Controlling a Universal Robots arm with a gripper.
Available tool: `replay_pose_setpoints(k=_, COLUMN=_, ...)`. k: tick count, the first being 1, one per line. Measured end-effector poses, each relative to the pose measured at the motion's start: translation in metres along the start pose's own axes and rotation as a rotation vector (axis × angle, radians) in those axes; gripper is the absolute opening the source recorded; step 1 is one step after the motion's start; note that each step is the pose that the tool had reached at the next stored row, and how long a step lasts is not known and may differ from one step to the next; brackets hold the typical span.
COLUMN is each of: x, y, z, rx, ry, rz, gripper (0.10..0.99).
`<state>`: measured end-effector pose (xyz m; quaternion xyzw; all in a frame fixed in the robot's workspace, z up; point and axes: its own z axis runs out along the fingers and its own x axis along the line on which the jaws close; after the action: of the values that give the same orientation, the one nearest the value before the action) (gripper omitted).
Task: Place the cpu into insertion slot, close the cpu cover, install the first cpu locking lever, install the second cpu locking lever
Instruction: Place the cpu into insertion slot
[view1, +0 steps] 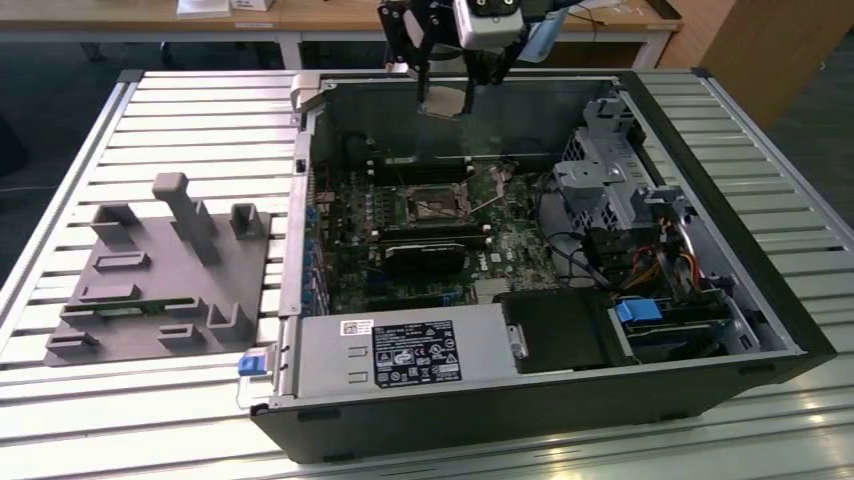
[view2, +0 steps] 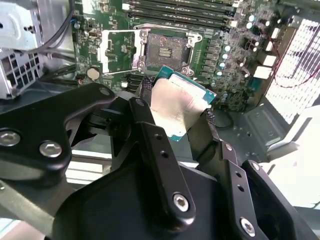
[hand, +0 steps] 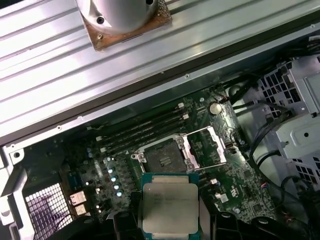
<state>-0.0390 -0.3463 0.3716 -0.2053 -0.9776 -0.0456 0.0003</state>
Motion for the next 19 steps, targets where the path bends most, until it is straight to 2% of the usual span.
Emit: replay_pose_setpoints(k=19, x=0.0007, y=0.0013, z=0.0029, rx=-0.004, ry=-0.0186, rz=0.208, gripper=0.537)
